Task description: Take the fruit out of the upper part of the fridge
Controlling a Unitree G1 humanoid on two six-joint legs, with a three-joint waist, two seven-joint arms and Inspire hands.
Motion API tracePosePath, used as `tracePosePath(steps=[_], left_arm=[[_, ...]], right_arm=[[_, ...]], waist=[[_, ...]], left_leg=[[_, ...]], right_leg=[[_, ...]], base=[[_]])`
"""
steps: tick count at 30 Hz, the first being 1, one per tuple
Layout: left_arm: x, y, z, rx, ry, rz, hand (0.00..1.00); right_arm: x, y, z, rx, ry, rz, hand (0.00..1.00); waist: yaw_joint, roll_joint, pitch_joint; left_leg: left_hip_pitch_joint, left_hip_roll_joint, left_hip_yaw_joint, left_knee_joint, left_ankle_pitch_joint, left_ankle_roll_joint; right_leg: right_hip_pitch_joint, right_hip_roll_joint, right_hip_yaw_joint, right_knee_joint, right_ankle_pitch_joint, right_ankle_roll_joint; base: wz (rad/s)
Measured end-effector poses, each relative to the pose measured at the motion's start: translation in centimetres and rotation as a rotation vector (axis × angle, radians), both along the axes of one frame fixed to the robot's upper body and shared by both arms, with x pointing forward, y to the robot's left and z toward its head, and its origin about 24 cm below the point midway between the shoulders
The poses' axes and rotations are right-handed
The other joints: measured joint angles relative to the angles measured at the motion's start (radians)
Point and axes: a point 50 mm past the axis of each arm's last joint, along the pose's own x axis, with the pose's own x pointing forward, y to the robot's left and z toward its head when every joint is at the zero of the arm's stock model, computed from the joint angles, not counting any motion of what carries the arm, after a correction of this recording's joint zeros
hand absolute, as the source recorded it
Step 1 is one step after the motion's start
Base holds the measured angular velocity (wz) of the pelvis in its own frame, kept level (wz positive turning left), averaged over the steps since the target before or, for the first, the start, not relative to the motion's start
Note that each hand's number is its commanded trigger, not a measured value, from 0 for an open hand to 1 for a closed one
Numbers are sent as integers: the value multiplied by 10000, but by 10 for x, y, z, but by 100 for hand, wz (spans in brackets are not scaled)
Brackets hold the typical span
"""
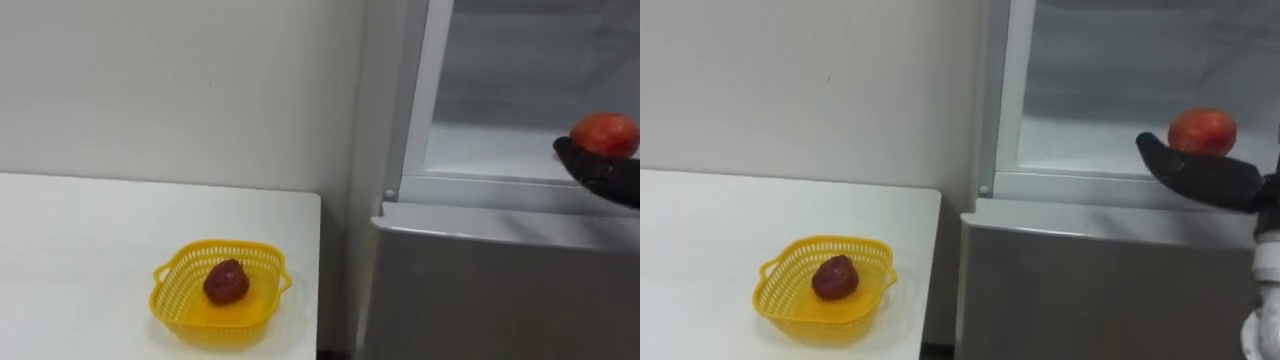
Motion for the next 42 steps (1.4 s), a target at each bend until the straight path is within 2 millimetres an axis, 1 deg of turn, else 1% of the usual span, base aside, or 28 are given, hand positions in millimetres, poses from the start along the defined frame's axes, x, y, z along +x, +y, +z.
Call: tracePosePath(steps=[5, 10, 13, 18, 22, 25, 30, 33, 38, 42], left_arm=[[1, 3, 1, 93, -22, 84, 0], [1, 8, 2, 229, 38, 396, 0], [3, 9, 3, 255, -13, 398, 0], [3, 14, 5, 413, -30, 697, 0], [-3, 17, 5, 512, 189, 820, 0], [-7, 17, 5, 495, 309, 844, 0], [-9, 19, 6, 528, 388, 849, 0], [-12, 22, 7, 618, 481, 858, 0], [-11, 26, 9, 746, 481, 838, 0], [-10, 27, 9, 780, 440, 833, 0]], right_arm=[[6, -11, -1, 9, 353, -432, 0], [11, -25, -16, 398, 1338, -705, 0], [16, -30, -20, 772, 1759, -715, 0], [19, -31, -23, 867, 2186, -657, 0], [20, -32, -25, 1052, 2358, -604, 0], [24, -37, -27, 1252, 2561, -778, 0], [27, -48, -29, 1471, 2932, -1059, 0], [28, -51, -29, 1731, 2997, -1044, 0], [28, -52, -29, 1753, 3046, -1082, 0], [33, -57, -32, 2008, 3310, -1210, 0]], waist=[[18, -35, 1], [134, -33, 4], [145, -45, 6], [240, -97, 6], [253, -212, -32], [249, -281, -26], [259, -298, -36], [250, -297, -35], [272, -288, -31], [245, -283, -27]], left_leg=[[-22, 37, -91, 21, 0, 1], [-50, 52, -88, 37, 0, 0], [-191, 41, -113, 74, 4, 1], [-207, 41, -131, 130, 3, 1], [-310, 17, -279, 218, 3, 1], [-349, 5, -387, 241, 3, 1], [-465, -14, -563, 321, 2, -1], [-524, -15, -632, 351, 7, -10], [-538, -17, -647, 353, 12, -17], [-544, -22, -660, 364, 12, -16]], right_leg=[[-4, -35, -173, 3, 4, 0], [-42, -32, -178, 13, 3, 0], [-107, -42, -209, 49, 4, -1], [-91, -44, -232, 51, 3, -1], [-95, -56, -322, 41, 3, -1], [-75, -70, -453, 35, 3, -1], [-66, -79, -618, 29, 3, -1], [-68, -81, -723, 19, 3, -1], [-61, -73, -751, 15, 3, -2], [-60, -89, -755, 17, 3, -2]], base=[[4], [0], [0], [1], [9], [11], [11], [9], [1], [0]])
